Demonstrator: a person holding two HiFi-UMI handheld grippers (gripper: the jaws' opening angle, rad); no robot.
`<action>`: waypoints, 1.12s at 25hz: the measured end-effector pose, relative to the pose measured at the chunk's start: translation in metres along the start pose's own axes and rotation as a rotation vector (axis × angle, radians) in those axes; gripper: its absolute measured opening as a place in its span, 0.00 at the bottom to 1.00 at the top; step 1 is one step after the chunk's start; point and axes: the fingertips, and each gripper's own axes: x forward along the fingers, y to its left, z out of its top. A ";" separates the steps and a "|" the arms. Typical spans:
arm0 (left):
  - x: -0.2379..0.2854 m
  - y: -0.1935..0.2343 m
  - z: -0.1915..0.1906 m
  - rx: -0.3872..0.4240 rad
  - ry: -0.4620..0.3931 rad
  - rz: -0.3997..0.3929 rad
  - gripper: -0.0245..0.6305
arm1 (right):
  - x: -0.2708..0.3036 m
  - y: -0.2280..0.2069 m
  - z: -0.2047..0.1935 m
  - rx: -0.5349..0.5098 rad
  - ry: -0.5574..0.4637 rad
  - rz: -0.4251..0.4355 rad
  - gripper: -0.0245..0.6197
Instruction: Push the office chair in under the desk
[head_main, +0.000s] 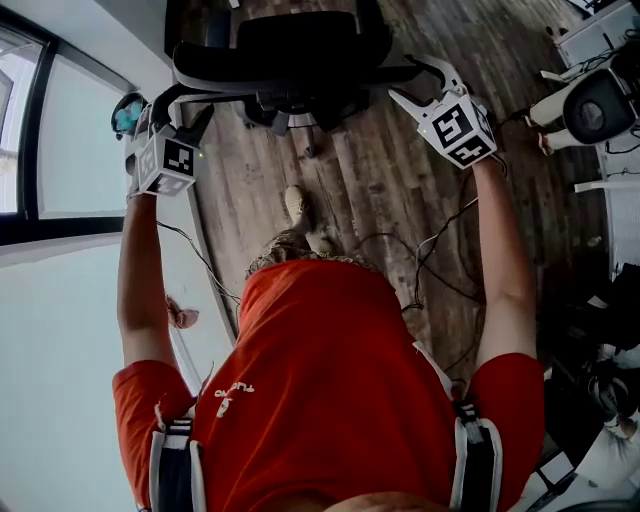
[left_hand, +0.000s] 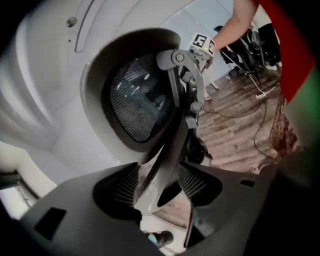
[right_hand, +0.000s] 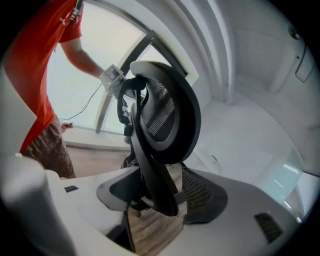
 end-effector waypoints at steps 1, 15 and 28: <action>0.005 -0.001 -0.005 0.034 0.027 -0.020 0.41 | 0.004 -0.001 -0.004 -0.021 0.025 0.021 0.45; 0.065 0.000 -0.038 0.246 0.191 -0.158 0.42 | 0.067 0.016 -0.042 -0.252 0.244 0.276 0.46; 0.090 0.000 -0.039 0.338 0.155 -0.216 0.23 | 0.093 0.017 -0.043 -0.389 0.203 0.324 0.22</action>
